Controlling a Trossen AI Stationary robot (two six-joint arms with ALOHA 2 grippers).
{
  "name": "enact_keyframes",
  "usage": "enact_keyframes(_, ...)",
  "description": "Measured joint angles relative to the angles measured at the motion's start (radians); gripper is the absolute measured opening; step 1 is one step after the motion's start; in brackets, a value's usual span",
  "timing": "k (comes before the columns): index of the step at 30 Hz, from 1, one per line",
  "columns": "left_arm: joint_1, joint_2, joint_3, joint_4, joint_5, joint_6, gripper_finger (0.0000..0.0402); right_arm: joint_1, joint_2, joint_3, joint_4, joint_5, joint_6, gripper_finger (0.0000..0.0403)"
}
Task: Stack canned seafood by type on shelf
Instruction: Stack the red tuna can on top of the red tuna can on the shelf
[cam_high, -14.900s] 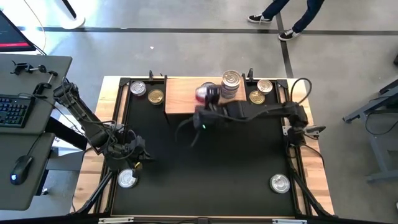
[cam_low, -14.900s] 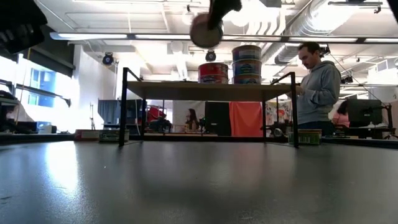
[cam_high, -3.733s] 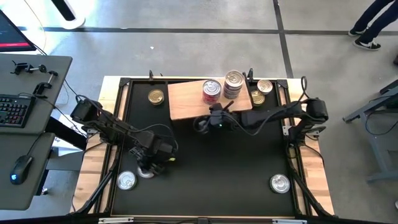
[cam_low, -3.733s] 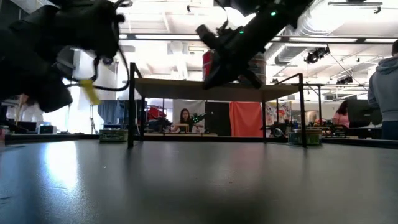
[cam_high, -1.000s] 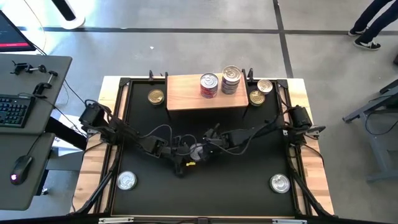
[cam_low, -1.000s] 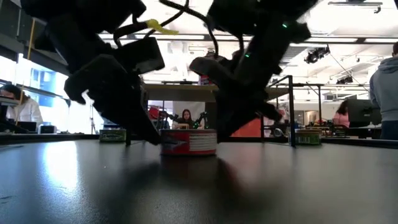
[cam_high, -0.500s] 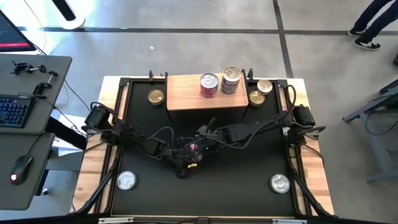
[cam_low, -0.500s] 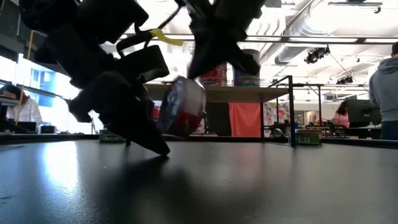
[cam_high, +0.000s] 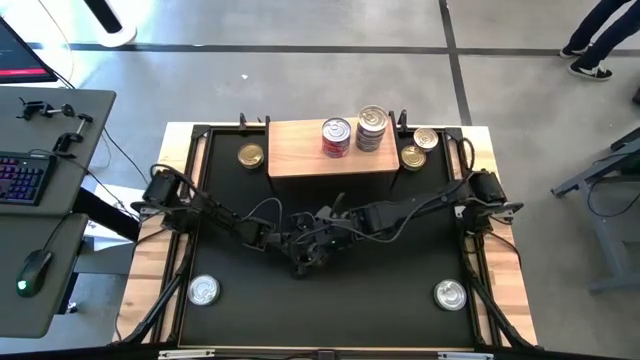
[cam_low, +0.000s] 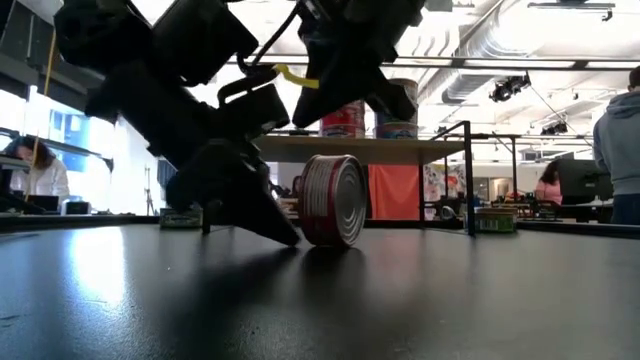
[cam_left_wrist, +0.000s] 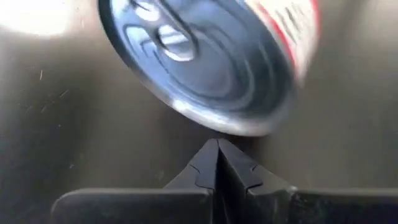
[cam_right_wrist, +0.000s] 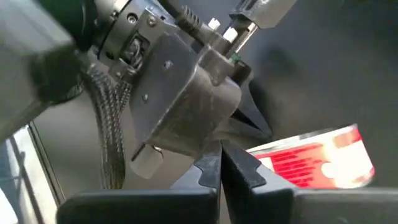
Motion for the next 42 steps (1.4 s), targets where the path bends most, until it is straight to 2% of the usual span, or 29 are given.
enact_keyframes(3,0.002,-0.075,-0.002,-0.156,0.001,0.013,0.0000,0.000,-0.059,-0.002,-0.015,0.021,-0.091,0.0000)
enact_keyframes(6,0.007,-0.148,-0.016,-0.295,-0.003,-0.022,0.0000,-0.003,-0.129,0.001,-0.039,0.004,-0.306,0.0000)
enact_keyframes(9,0.004,-0.228,-0.080,-0.301,0.003,-0.106,0.0000,-0.029,-0.156,0.001,-0.114,-0.055,-0.543,0.0008)
enact_keyframes(11,-0.011,-0.288,-0.129,-0.298,0.005,-0.216,0.0000,-0.061,-0.158,0.001,-0.170,-0.148,-0.683,0.0027)
enact_keyframes(13,-0.040,-0.359,-0.183,-0.301,0.003,-0.337,0.0000,-0.096,-0.145,0.001,-0.210,-0.257,-0.800,0.0058)
enact_keyframes(15,-0.075,-0.430,-0.222,-0.300,-0.015,-0.461,0.0000,-0.119,-0.124,0.001,-0.250,-0.300,-0.914,0.0098)
enact_keyframes(18,-0.134,-0.530,-0.242,-0.301,-0.069,-0.583,0.0000,-0.146,-0.112,-0.001,-0.273,-0.261,-1.060,0.0167)
enact_keyframes(22,-0.192,-0.613,-0.241,-0.260,-0.150,-0.598,0.0000,-0.167,-0.103,0.001,-0.290,-0.180,-1.187,0.0255)
enact_keyframes(26,-0.212,-0.643,-0.240,-0.244,-0.243,-0.638,0.0000,-0.170,-0.079,0.000,-0.311,-0.191,-1.265,0.0312)
enact_keyframes(30,-0.212,-0.638,-0.241,-0.223,-0.288,-0.702,0.0000,-0.162,-0.035,-0.001,-0.306,-0.192,-1.369,0.0326)
enact_keyframes(34,-0.212,-0.634,-0.241,-0.132,-0.288,-0.723,0.0000,-0.155,-0.004,0.000,-0.245,-0.103,-1.432,0.0328)
enact_keyframes(42,-0.213,-0.636,-0.240,-0.069,-0.284,-0.704,0.0000,-0.149,0.067,-0.001,-0.239,-0.155,-1.515,0.0320)
